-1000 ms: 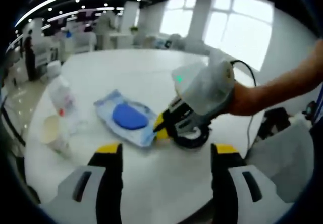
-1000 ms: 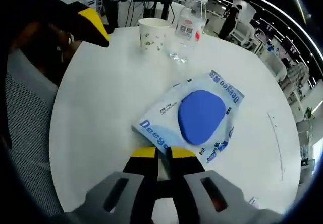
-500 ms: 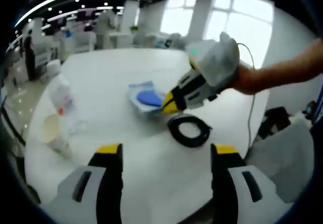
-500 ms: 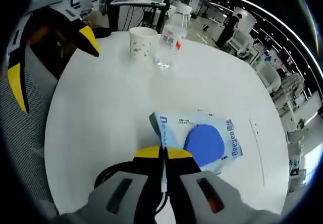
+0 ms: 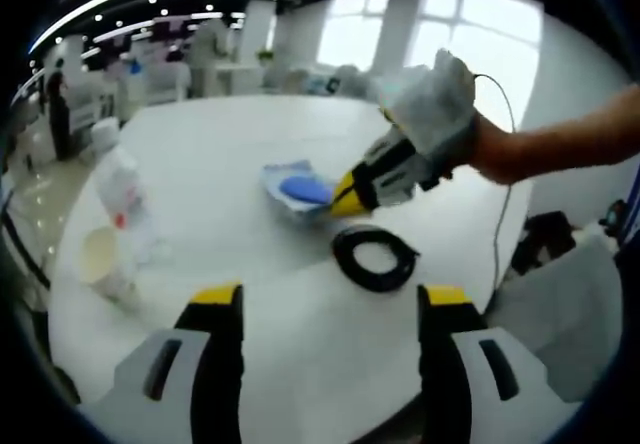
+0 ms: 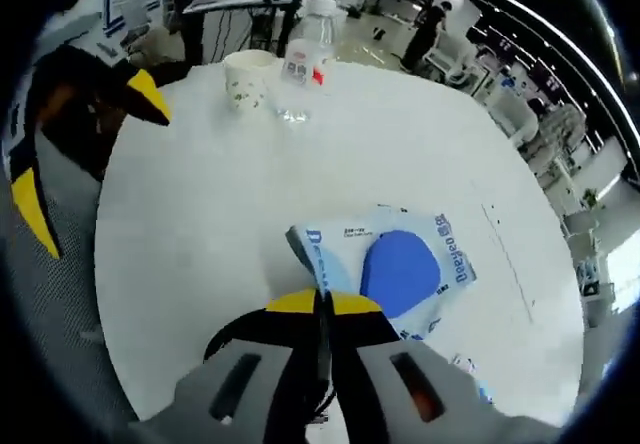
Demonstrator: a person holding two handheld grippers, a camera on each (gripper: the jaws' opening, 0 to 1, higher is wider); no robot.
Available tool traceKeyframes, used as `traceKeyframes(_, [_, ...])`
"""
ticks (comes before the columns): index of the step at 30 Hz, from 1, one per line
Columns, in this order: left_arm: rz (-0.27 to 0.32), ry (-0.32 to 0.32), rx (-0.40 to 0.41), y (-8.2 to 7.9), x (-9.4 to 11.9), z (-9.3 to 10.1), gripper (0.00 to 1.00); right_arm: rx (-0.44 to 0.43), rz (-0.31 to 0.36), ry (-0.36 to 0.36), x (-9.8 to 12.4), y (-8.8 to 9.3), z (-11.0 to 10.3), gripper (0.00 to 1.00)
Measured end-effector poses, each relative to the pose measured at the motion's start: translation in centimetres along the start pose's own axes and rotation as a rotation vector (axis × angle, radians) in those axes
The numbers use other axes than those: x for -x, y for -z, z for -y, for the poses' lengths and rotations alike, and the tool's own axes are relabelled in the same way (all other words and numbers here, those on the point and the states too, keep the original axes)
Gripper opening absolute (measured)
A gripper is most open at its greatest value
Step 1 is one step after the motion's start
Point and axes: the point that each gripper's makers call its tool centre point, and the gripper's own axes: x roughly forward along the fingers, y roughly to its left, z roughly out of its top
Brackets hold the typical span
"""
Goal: Arrange the tabletop items into an orderly group along one side of the table until the central work area is clear of visible clutter.
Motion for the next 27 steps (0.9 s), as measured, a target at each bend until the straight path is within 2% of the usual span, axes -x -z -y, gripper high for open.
traceKeyframes(2, [0.001,-0.001,0.0,0.0,0.0,0.0,0.67,-0.037,-0.021,0.029,0.0,0.0,0.2,0.01])
traceKeyframes(3, [0.002,-0.001,0.002,0.0,0.1,-0.1,0.67,-0.083,-0.028,0.036,-0.1,-0.1,0.1,0.01])
traceKeyframes(5, [0.003,-0.001,0.002,0.0,0.1,-0.1,0.67,-0.199,-0.004,0.027,-0.4,-0.8,-0.2,0.01])
traceKeyframes(7, [0.004,0.0,0.002,-0.1,0.1,-0.1,0.67,-0.247,0.002,0.027,-0.7,-1.2,-0.1,0.02])
traceKeyframes(12, [0.007,0.0,0.001,-0.1,0.1,-0.1,0.67,-0.206,0.012,0.016,-1.3,-2.3,-0.7,0.0])
traceKeyframes(15, [0.012,-0.002,0.007,-0.2,0.2,-0.2,0.67,-0.197,0.015,0.015,-1.5,-2.4,-0.5,0.01])
traceKeyframes(27, [0.016,-0.001,0.004,-0.3,0.0,-0.2,0.67,-0.186,0.038,0.03,-0.3,-1.6,1.0,0.1])
